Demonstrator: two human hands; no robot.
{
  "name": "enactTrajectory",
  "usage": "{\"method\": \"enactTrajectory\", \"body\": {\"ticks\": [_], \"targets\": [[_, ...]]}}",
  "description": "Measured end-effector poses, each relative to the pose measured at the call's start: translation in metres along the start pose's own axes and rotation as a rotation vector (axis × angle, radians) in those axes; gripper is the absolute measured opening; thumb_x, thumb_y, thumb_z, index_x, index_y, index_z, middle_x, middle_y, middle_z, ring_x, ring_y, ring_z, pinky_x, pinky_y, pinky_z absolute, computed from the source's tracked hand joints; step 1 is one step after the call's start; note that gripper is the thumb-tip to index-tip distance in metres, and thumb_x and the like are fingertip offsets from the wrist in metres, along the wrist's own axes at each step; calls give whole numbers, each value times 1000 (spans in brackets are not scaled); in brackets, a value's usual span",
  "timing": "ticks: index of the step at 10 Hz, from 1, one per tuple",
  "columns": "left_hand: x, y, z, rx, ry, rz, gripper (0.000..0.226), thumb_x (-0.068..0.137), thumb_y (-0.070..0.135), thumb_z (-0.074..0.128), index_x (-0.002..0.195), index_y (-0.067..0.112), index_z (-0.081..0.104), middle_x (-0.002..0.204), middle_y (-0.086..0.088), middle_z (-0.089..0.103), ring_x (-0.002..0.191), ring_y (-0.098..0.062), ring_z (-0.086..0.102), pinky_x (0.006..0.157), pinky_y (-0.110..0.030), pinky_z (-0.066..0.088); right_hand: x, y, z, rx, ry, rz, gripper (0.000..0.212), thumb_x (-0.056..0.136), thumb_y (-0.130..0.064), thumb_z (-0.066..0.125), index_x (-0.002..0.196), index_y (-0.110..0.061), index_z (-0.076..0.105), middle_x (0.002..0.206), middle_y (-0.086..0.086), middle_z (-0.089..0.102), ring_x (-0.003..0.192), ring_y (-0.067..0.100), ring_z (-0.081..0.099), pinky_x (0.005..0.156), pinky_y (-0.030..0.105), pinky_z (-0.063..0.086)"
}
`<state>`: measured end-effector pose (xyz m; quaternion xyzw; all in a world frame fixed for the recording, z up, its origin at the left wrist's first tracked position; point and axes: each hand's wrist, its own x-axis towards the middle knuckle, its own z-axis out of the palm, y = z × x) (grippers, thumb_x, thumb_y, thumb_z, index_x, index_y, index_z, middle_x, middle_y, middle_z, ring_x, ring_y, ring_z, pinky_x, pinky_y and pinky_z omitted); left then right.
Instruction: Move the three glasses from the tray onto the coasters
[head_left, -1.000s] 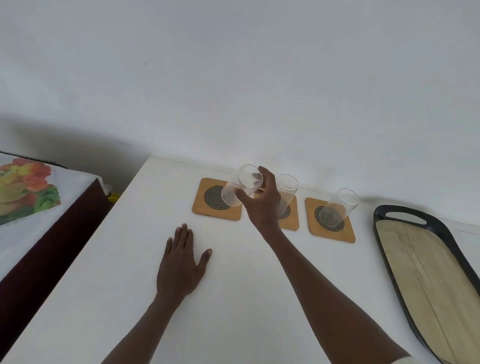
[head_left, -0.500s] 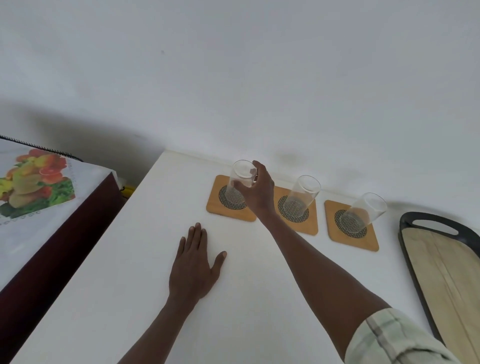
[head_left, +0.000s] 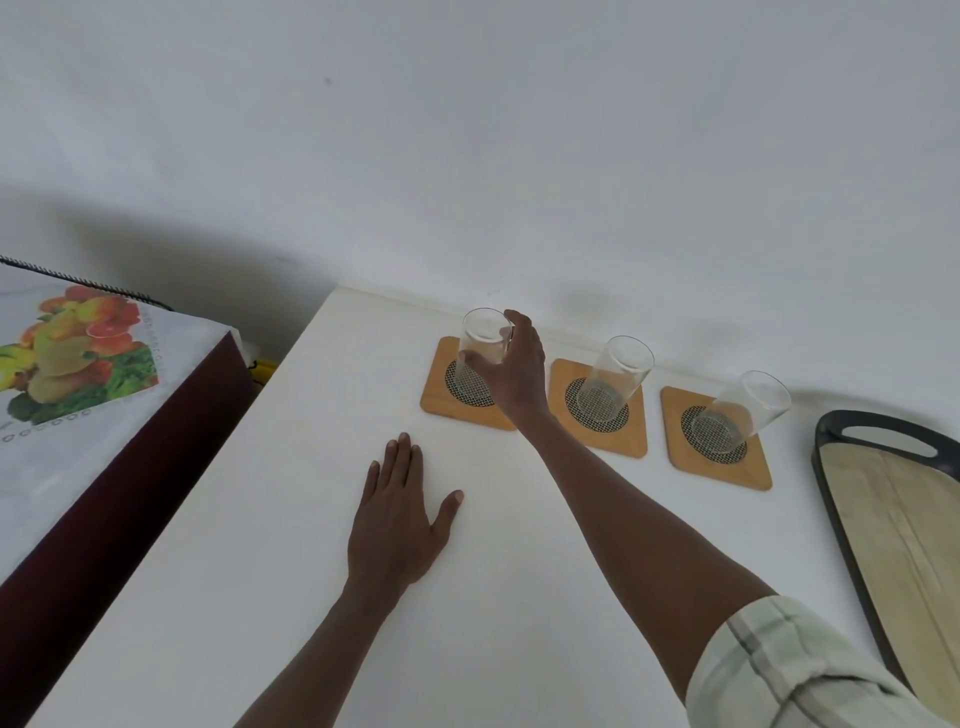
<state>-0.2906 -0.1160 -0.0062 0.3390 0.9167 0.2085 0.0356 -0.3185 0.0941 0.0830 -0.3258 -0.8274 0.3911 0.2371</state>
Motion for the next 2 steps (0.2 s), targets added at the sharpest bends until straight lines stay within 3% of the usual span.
{"method": "enactTrajectory", "body": {"ticks": [1,2], "targets": [[-1,-2,2,-9,6,-1,87,95,67,27,155,6,18,166,-7,9,153,-17,5,123,-32,5,2,2,0,4,4,-19,85,72,-32,85,141,-12,38,135,12,51,126,31,45,97,30,33],[-1,0,1,-17,-5,-12,88,94,69,25,156,7,16,166,-6,7,153,-17,3,122,-31,3,-3,-1,-1,27,22,-2,102,70,-42,85,148,-12,27,137,14,45,129,30,42,106,38,37]]}}
